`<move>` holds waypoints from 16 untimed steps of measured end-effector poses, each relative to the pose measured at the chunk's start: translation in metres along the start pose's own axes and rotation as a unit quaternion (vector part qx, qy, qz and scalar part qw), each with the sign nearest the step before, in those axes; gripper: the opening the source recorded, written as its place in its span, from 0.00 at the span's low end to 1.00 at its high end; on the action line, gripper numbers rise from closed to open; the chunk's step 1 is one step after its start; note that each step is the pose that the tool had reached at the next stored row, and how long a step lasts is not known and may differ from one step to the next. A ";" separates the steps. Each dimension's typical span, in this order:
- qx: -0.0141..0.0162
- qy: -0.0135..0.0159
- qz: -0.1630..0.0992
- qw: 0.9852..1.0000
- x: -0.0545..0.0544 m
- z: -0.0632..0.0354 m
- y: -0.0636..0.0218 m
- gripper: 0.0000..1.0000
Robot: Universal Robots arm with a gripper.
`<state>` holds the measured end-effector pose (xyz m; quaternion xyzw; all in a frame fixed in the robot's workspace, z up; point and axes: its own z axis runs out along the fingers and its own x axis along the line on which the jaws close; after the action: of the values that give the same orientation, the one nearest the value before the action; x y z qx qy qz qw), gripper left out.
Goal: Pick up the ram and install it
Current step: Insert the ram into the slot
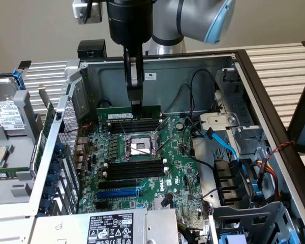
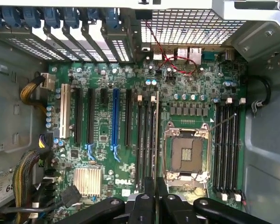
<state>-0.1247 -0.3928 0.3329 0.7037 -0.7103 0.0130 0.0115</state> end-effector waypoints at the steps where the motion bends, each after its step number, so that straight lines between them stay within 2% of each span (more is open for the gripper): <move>1: 0.000 0.000 0.000 1.000 0.001 0.0011 0.0000 0.13; 7: 0.001 0.000 0.000 1.000 0.005 0.0050 -0.0001 0.13; 16: 0.001 0.000 0.005 1.000 0.006 0.0182 -0.0001 0.13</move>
<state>-0.1246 -0.3989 0.3149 0.7003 -0.7136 0.0139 0.0111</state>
